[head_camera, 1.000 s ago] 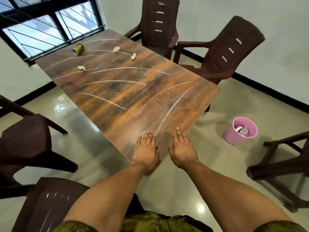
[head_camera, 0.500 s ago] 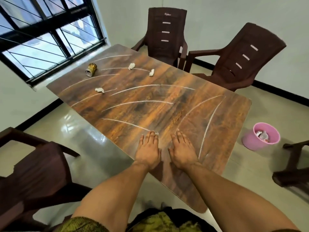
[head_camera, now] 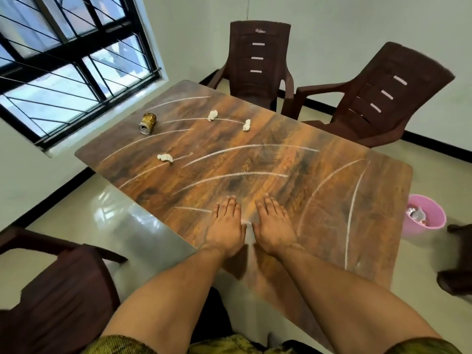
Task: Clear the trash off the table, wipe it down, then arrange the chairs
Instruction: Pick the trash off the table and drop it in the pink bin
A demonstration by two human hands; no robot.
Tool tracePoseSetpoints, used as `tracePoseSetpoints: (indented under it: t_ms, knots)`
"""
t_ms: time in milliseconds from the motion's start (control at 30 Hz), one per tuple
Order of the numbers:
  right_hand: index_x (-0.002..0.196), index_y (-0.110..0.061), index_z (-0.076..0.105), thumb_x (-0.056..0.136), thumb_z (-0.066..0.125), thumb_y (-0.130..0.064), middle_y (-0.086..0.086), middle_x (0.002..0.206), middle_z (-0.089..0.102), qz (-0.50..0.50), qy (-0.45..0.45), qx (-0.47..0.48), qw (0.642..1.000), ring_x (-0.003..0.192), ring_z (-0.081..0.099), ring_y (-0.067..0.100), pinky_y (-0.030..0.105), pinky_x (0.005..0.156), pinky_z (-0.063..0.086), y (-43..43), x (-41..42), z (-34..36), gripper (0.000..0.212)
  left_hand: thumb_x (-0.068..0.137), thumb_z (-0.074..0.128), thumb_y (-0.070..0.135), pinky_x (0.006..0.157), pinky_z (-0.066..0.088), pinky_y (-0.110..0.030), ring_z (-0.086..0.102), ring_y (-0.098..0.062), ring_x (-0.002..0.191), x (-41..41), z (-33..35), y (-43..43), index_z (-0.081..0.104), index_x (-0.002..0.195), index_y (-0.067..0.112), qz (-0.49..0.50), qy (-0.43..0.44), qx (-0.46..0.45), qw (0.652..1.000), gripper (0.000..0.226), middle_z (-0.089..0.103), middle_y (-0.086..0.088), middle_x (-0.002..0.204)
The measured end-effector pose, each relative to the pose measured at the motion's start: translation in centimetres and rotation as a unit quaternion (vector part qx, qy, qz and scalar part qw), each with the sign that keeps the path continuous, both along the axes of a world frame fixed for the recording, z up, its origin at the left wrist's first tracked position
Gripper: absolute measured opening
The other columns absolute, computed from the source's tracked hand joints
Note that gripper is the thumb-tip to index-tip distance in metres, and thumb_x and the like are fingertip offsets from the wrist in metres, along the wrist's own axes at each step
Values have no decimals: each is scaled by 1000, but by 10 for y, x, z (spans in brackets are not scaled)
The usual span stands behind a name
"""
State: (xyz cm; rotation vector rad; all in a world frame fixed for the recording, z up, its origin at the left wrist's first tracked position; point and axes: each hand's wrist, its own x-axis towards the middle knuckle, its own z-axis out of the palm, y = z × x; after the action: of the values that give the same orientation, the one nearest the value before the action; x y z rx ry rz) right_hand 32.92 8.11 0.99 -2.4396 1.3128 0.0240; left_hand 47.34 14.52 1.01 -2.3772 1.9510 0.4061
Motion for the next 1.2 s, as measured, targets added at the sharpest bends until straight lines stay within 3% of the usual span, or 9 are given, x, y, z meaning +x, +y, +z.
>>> tracePoseSetpoints:
  t_ms: [267, 467, 700, 900, 1067, 1200]
  knots:
    - [160, -19, 13, 104, 32, -41, 8, 168, 2, -55, 16, 6, 998, 154, 2, 25, 42, 124, 3, -63, 181, -11, 63, 108, 23, 42, 125, -9, -38, -6, -21, 156, 199, -5, -59, 3, 161, 14, -9, 44, 5, 999, 63, -3, -6, 169]
    - [159, -18, 13, 103, 34, -40, 7, 168, 6, -104, 3, 30, 994, 154, 5, 25, 36, 121, -2, -82, 302, -4, 63, 107, 23, 42, 126, -4, -40, 1, -22, 156, 328, -2, -96, 6, 161, 13, -47, 41, 47, 997, 63, 3, -8, 169]
    - [158, -19, 18, 102, 34, -38, 8, 167, 9, -110, 13, 46, 993, 154, 7, 24, 42, 125, 11, -110, 390, -12, 61, 105, 32, 28, 127, 6, -40, 8, -26, 156, 398, -15, -149, 14, 161, 13, -64, 72, 55, 994, 60, 10, -11, 168]
    - [159, -22, 17, 103, 37, -33, 7, 167, 10, -123, 24, 50, 991, 153, 8, 25, 38, 123, 4, -134, 425, -14, 60, 100, 48, 25, 122, 20, -38, 23, -25, 151, 422, -31, -184, 23, 158, 18, -101, 72, 61, 990, 63, 23, -7, 165]
    - [153, -31, 31, 99, 45, -28, 7, 161, 26, -91, 17, 80, 992, 147, 23, 27, 41, 120, 22, -146, 451, -27, 55, 96, 46, 36, 125, 7, -40, 13, -24, 154, 450, -27, -199, 15, 160, 14, -96, 104, 37, 989, 74, 14, -8, 167]
    - [134, -23, 56, 98, 44, -24, 10, 136, 49, -33, 64, 94, 993, 125, 45, 32, 43, 99, 42, -148, 473, -41, 37, 95, 43, 40, 125, 5, -50, 11, -35, 153, 493, -30, -223, 18, 158, 9, -29, 39, 7, 999, 75, 13, -17, 166]
